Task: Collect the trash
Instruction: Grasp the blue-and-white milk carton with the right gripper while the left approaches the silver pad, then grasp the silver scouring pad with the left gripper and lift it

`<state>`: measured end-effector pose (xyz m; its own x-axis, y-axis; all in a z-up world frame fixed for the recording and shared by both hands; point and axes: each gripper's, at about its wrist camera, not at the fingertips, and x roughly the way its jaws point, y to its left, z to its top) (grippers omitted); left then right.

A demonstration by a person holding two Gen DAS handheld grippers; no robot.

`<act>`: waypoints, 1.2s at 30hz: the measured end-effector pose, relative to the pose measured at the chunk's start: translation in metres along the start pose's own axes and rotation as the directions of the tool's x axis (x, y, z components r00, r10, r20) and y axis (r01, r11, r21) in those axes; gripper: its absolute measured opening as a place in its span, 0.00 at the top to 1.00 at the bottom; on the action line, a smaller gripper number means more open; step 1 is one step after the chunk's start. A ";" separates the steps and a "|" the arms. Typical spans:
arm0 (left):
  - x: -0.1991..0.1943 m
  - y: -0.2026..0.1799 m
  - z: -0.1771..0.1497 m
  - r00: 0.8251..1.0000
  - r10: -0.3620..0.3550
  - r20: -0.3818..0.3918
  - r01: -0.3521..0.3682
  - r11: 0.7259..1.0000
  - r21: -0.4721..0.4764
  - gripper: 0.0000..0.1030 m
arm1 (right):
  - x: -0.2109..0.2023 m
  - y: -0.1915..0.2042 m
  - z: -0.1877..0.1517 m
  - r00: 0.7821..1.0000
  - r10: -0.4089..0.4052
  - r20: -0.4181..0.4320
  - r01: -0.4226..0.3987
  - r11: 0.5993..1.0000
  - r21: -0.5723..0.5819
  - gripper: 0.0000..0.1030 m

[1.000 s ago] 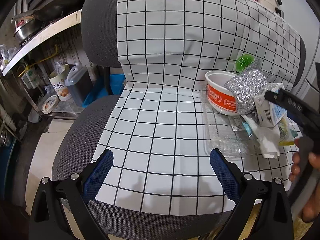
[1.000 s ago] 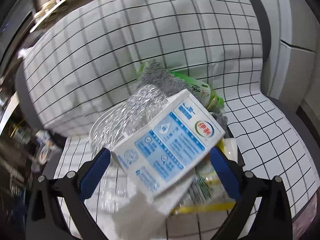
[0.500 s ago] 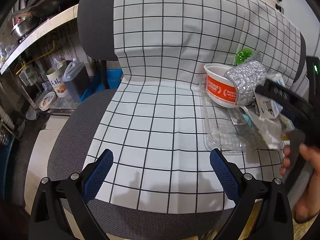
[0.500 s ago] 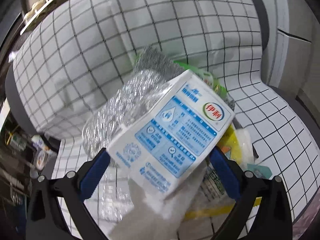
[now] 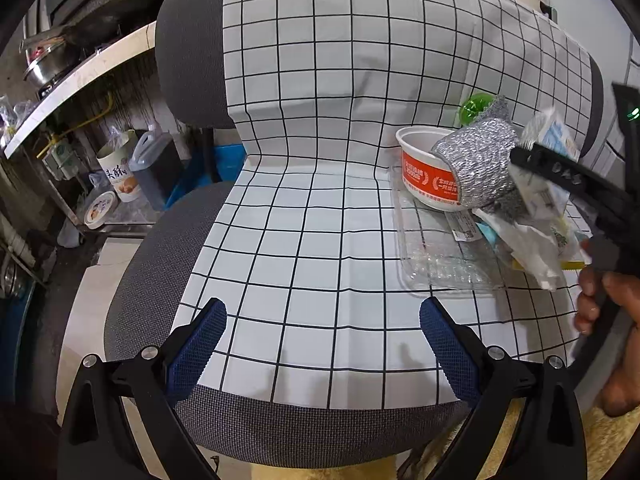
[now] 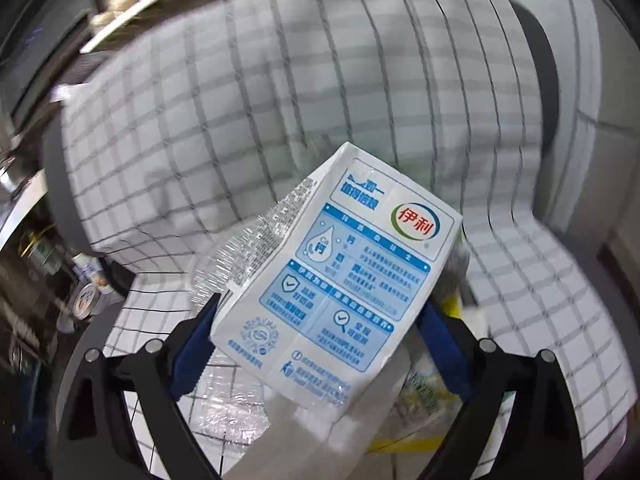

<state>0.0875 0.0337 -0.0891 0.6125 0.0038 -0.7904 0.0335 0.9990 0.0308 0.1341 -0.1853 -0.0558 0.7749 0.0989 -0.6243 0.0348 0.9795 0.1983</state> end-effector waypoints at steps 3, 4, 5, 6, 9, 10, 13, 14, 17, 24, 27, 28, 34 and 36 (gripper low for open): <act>-0.006 -0.006 -0.001 1.000 -0.005 0.008 0.005 1.000 0.011 0.07 | -0.024 0.000 0.009 0.997 0.063 0.044 -0.060 0.996 -0.064 0.12; -0.008 -0.008 -0.002 1.000 -0.005 0.012 0.005 1.000 0.015 0.07 | -0.033 -0.002 0.011 0.997 0.054 0.062 -0.048 0.995 -0.088 0.12; -0.010 -0.010 -0.003 1.000 -0.006 0.016 0.006 1.000 0.019 0.07 | -0.040 -0.004 0.012 0.996 0.043 0.074 -0.036 0.994 -0.102 0.12; -0.011 -0.012 -0.004 1.000 -0.009 0.018 0.008 1.000 0.023 0.07 | -0.052 -0.010 0.013 0.996 0.017 0.083 -0.007 0.993 -0.116 0.12; -0.013 -0.021 -0.005 0.999 -0.030 0.025 0.029 0.999 0.038 0.07 | -0.079 -0.034 0.008 0.996 -0.035 0.086 0.045 0.992 -0.117 0.12; -0.013 -0.026 -0.006 0.999 -0.043 0.025 0.042 0.998 0.046 0.07 | -0.087 -0.042 0.004 0.995 -0.054 0.083 0.063 0.991 -0.117 0.12; -0.013 -0.044 -0.006 0.996 -0.081 0.027 0.079 0.994 0.081 0.07 | -0.104 -0.065 -0.013 0.992 -0.106 0.061 0.113 0.985 -0.127 0.12; -0.013 -0.049 -0.004 0.995 -0.094 0.030 0.091 0.992 0.091 0.07 | -0.108 -0.070 -0.020 0.992 -0.116 0.053 0.122 0.984 -0.131 0.12; -0.012 -0.066 0.007 0.989 -0.135 0.055 0.127 0.984 0.127 0.07 | -0.123 -0.087 -0.036 0.989 -0.145 0.044 0.149 0.979 -0.138 0.12; 0.024 -0.087 0.056 0.979 -0.180 0.099 0.167 0.978 0.127 0.12 | -0.138 -0.107 -0.050 0.978 -0.190 0.085 0.201 0.969 -0.142 0.12; 0.042 -0.088 0.064 0.968 -0.234 0.086 0.224 0.968 0.111 0.41 | -0.136 -0.109 -0.051 0.977 -0.191 0.090 0.203 0.968 -0.145 0.12; 0.051 -0.088 0.067 0.964 -0.255 0.076 0.247 0.964 0.102 0.43 | -0.136 -0.111 -0.051 0.977 -0.191 0.089 0.203 0.968 -0.145 0.12; 0.079 -0.095 0.078 0.947 -0.311 0.082 0.301 0.947 0.113 0.43 | -0.126 -0.113 -0.052 0.979 -0.189 0.071 0.198 0.969 -0.147 0.12; 0.084 -0.097 0.082 0.941 -0.327 0.087 0.316 0.941 0.118 0.43 | -0.124 -0.113 -0.052 0.979 -0.192 0.066 0.200 0.969 -0.148 0.12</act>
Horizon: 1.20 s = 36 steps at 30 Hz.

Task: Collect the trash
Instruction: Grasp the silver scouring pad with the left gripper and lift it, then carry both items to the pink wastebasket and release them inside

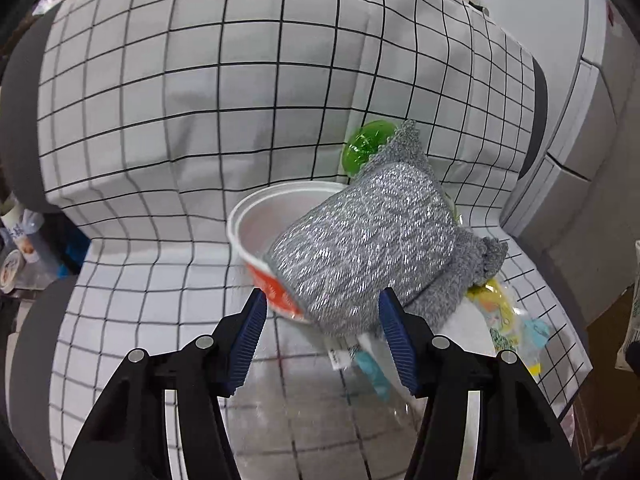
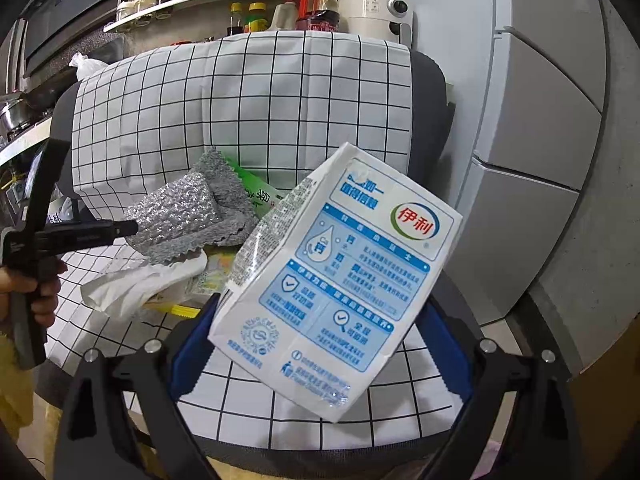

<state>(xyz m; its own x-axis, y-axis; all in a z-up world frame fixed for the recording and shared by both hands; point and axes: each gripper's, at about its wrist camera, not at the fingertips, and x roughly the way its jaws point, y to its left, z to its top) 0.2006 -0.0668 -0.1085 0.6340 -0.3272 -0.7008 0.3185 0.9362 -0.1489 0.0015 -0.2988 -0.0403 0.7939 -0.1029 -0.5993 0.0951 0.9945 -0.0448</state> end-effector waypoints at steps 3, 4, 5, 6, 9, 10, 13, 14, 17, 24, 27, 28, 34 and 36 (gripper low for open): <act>0.006 -0.004 0.002 1.000 -0.015 0.001 0.015 1.000 0.027 0.55 | 0.002 -0.001 0.000 1.000 -0.003 -0.006 0.003 1.000 0.004 0.12; 0.006 -0.005 0.003 1.000 -0.013 -0.001 0.013 0.999 0.037 0.68 | 0.002 -0.001 -0.001 1.000 -0.006 -0.005 0.006 1.000 0.004 0.12; 0.004 -0.006 0.003 1.000 -0.014 0.005 0.014 0.999 0.046 0.81 | 0.001 -0.001 0.000 1.000 -0.011 -0.004 0.011 1.000 0.004 0.12; 0.001 -0.008 0.004 1.000 -0.024 0.018 0.023 0.998 0.050 0.86 | 0.001 -0.001 0.000 1.000 -0.013 -0.003 0.013 1.000 0.004 0.12; -0.020 -0.011 0.011 0.995 -0.027 0.094 0.022 0.998 0.060 0.93 | -0.001 0.001 0.001 1.000 -0.020 0.008 0.020 1.000 -0.004 0.12; -0.030 -0.013 0.015 0.991 -0.022 0.131 0.013 0.998 0.068 0.93 | -0.002 0.001 0.001 1.000 -0.021 0.012 0.021 1.000 -0.008 0.12; -0.065 -0.016 0.030 0.973 -0.029 0.230 0.013 0.998 0.069 0.93 | -0.007 0.001 0.003 0.999 -0.026 0.031 0.027 1.000 -0.009 0.12; -0.078 -0.015 0.033 0.965 -0.041 0.260 0.024 0.997 0.067 0.93 | -0.010 0.000 0.003 0.999 -0.029 0.040 0.029 1.000 -0.007 0.12; -0.116 -0.021 0.040 0.944 -0.056 0.326 0.032 0.996 0.080 0.93 | -0.019 -0.006 0.002 0.998 -0.031 0.056 0.030 1.000 0.009 0.12; -0.156 -0.079 -0.004 0.940 -0.159 0.301 0.104 0.976 0.190 0.93 | -0.053 -0.033 -0.020 0.995 -0.079 0.064 0.076 0.996 0.049 0.12; -0.153 -0.113 -0.037 0.934 -0.261 0.244 0.209 0.953 0.219 0.93 | -0.071 -0.053 -0.040 0.989 -0.140 0.039 0.137 0.988 0.065 0.12; -0.149 -0.127 -0.050 0.928 -0.298 0.222 0.245 0.941 0.235 0.93 | -0.079 -0.062 -0.049 0.985 -0.169 0.027 0.167 0.983 0.069 0.12; -0.117 -0.206 -0.107 0.870 -0.484 0.092 0.442 0.849 0.290 0.93 | -0.116 -0.121 -0.107 0.938 -0.339 -0.074 0.346 0.931 0.119 0.11; -0.100 -0.240 -0.125 0.841 -0.541 0.007 0.513 0.801 0.310 0.93 | -0.121 -0.141 -0.128 0.919 -0.377 -0.116 0.392 0.908 0.148 0.11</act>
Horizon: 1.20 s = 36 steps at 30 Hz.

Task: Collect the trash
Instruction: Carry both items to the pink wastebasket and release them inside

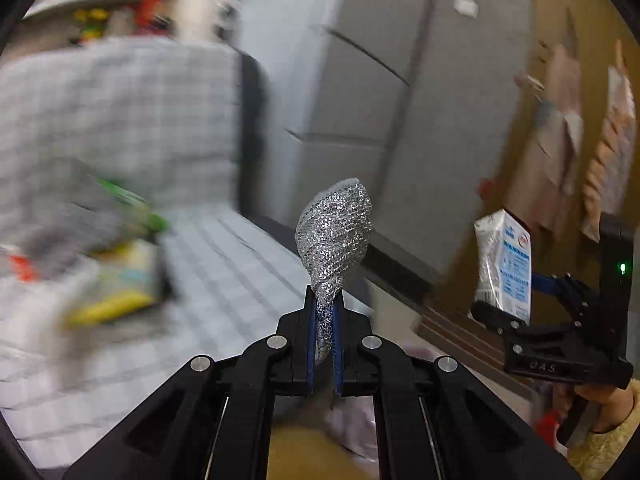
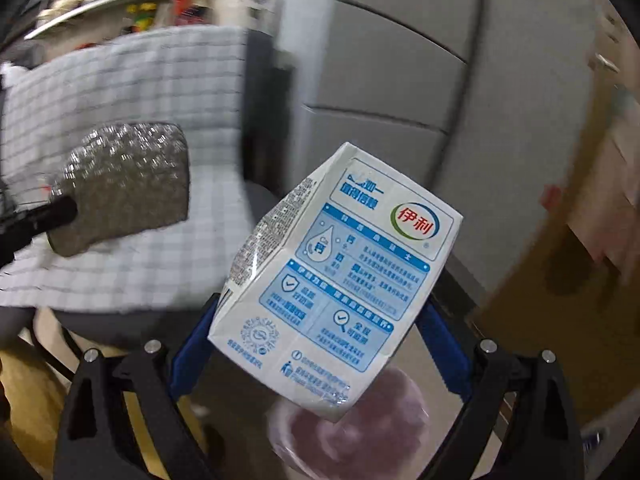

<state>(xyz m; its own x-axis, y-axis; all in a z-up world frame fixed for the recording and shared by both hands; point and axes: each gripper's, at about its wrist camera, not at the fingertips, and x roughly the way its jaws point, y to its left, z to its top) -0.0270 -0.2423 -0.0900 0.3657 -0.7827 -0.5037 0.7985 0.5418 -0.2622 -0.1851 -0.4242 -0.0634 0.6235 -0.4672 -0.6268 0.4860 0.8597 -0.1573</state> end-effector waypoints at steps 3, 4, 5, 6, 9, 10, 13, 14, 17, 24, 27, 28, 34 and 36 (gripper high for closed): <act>0.038 -0.030 -0.012 0.996 -0.059 -0.074 0.062 0.997 0.039 0.93 | 0.011 -0.032 -0.026 0.997 -0.054 -0.059 0.057 0.997 0.059 0.11; 0.052 -0.041 -0.017 0.992 -0.073 -0.104 0.078 0.996 0.051 0.93 | 0.016 -0.042 -0.036 0.995 -0.062 -0.084 0.069 0.994 0.085 0.11; 0.061 -0.049 -0.021 0.989 -0.079 -0.128 0.087 0.995 0.055 0.93 | 0.021 -0.049 -0.043 0.993 -0.065 -0.101 0.075 0.992 0.102 0.11; 0.069 -0.055 -0.025 0.985 -0.089 -0.146 0.098 0.994 0.056 0.93 | 0.026 -0.056 -0.050 0.991 -0.065 -0.117 0.079 0.990 0.118 0.11; 0.086 -0.069 -0.031 0.978 -0.098 -0.183 0.113 0.991 0.069 0.93 | 0.050 -0.073 -0.069 0.984 -0.070 -0.165 0.096 0.984 0.153 0.11; 0.087 -0.073 -0.033 0.978 -0.096 -0.186 0.111 0.991 0.075 0.93 | 0.055 -0.076 -0.070 0.981 -0.077 -0.176 0.105 0.982 0.155 0.07; 0.090 -0.078 -0.035 0.976 -0.089 -0.197 0.107 0.991 0.085 0.93 | 0.073 -0.081 -0.076 0.973 -0.080 -0.217 0.117 0.980 0.163 0.06; 0.091 -0.078 -0.036 0.976 -0.087 -0.199 0.106 0.991 0.087 0.93 | 0.076 -0.082 -0.077 0.971 -0.079 -0.227 0.119 0.979 0.168 0.06; 0.099 -0.082 -0.036 0.974 -0.082 -0.212 0.106 0.989 0.103 0.93 | 0.071 -0.088 -0.075 0.976 -0.067 -0.209 0.109 0.975 0.195 0.06; 0.122 -0.111 -0.040 0.957 -0.137 -0.257 0.181 0.971 0.156 0.93 | 0.025 -0.125 -0.058 0.987 -0.139 -0.082 0.158 0.937 0.312 0.06; 0.135 -0.125 -0.039 0.949 -0.158 -0.274 0.210 0.962 0.174 0.88 | 0.010 -0.139 -0.057 0.985 -0.162 -0.052 0.170 0.921 0.350 0.06; 0.142 -0.130 -0.040 0.943 -0.165 -0.288 0.220 0.961 0.169 0.84 | 0.005 -0.143 -0.056 0.984 -0.173 -0.046 0.178 0.916 0.360 0.06; 0.151 -0.131 -0.040 0.942 -0.152 -0.299 0.204 0.968 0.148 0.58 | -0.005 -0.149 -0.055 0.984 -0.173 -0.033 0.173 0.907 0.384 0.06; 0.144 -0.124 -0.039 0.949 -0.125 -0.289 0.177 0.971 0.160 0.58 | -0.003 -0.146 -0.052 0.987 -0.161 -0.026 0.159 0.912 0.379 0.06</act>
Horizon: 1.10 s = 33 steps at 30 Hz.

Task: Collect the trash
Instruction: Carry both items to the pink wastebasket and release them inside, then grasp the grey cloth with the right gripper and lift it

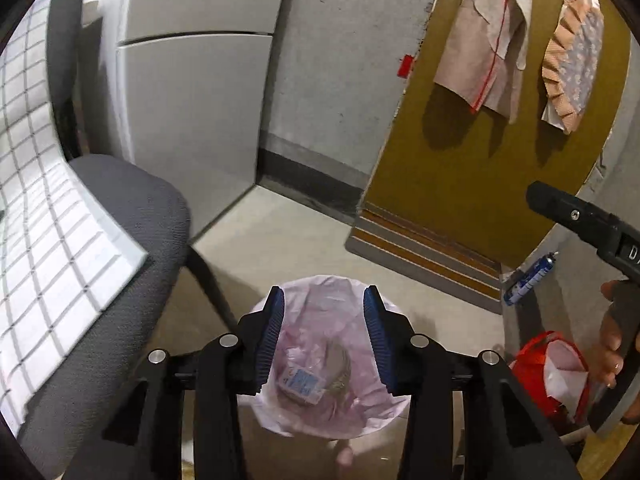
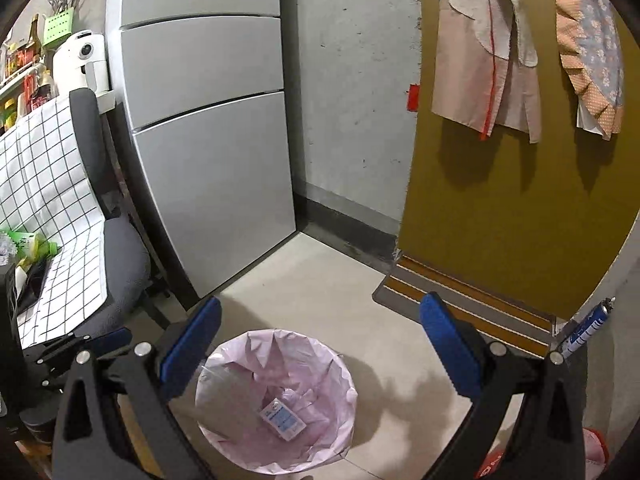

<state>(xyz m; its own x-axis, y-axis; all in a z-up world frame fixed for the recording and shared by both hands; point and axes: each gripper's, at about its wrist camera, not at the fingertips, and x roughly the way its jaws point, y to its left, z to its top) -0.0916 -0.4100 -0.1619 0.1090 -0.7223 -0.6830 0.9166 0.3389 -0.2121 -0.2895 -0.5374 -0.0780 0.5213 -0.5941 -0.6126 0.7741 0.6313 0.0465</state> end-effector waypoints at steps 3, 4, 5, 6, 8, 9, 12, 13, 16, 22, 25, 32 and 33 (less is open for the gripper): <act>-0.015 0.013 -0.004 0.999 0.045 0.009 -0.045 0.999 -0.014 0.58 | 0.000 0.017 -0.001 0.999 0.051 0.011 -0.051 0.999 -0.015 0.06; -0.022 0.019 -0.007 0.998 0.068 0.012 -0.068 0.998 -0.019 0.58 | -0.001 0.022 -0.001 0.998 0.067 0.016 -0.067 0.998 -0.015 0.06; -0.030 0.026 -0.011 0.996 0.093 0.016 -0.093 0.995 -0.021 0.58 | 0.000 0.029 -0.001 0.995 0.095 0.016 -0.094 0.995 -0.016 0.06; -0.038 0.032 -0.014 0.992 0.122 0.019 -0.121 0.992 -0.024 0.58 | 0.001 0.034 0.000 0.993 0.121 0.012 -0.121 0.992 -0.017 0.06; -0.051 0.045 -0.021 0.986 0.169 0.019 -0.168 0.985 -0.039 0.58 | 0.005 0.053 -0.001 0.982 0.187 -0.015 -0.188 0.982 -0.032 0.08; -0.061 0.054 -0.026 0.981 0.195 0.021 -0.194 0.979 -0.056 0.58 | 0.007 0.064 -0.001 0.977 0.209 -0.029 -0.211 0.977 -0.044 0.09; -0.086 0.078 -0.039 0.962 0.271 0.015 -0.268 0.958 -0.097 0.58 | 0.009 0.099 -0.003 0.961 0.270 -0.061 -0.275 0.957 -0.094 0.09; -0.093 0.085 -0.042 0.957 0.291 0.011 -0.288 0.951 -0.110 0.58 | 0.009 0.115 -0.004 0.951 0.298 -0.078 -0.306 0.944 -0.124 0.10; -0.124 0.110 -0.056 0.936 0.352 0.015 -0.345 0.923 -0.169 0.58 | 0.005 0.154 -0.004 0.928 0.354 -0.113 -0.371 0.908 -0.197 0.24; -0.184 0.153 -0.076 0.885 0.466 0.007 -0.445 0.850 -0.281 0.58 | -0.006 0.233 0.001 0.857 0.487 -0.169 -0.515 0.803 -0.300 0.60; -0.218 0.172 -0.083 0.853 0.522 0.015 -0.487 0.806 -0.337 0.58 | -0.010 0.269 0.012 0.809 0.557 -0.187 -0.587 0.748 -0.310 0.60; -0.282 0.228 -0.090 0.769 0.639 -0.033 -0.580 0.675 -0.455 0.58 | -0.016 0.354 0.034 0.739 0.640 -0.209 -0.662 0.636 -0.397 0.60; -0.287 0.233 -0.090 0.760 0.649 -0.037 -0.588 0.662 -0.465 0.57 | -0.016 0.365 0.036 0.732 0.647 -0.213 -0.668 0.621 -0.411 0.60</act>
<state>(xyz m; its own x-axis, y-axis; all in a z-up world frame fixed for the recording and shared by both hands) 0.0557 -0.0695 -0.0783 0.6637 -0.3065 -0.6824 0.3636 0.9294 -0.0638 -0.0024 -0.3161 -0.0226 0.8063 0.0795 -0.5862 -0.0154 0.9934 0.1135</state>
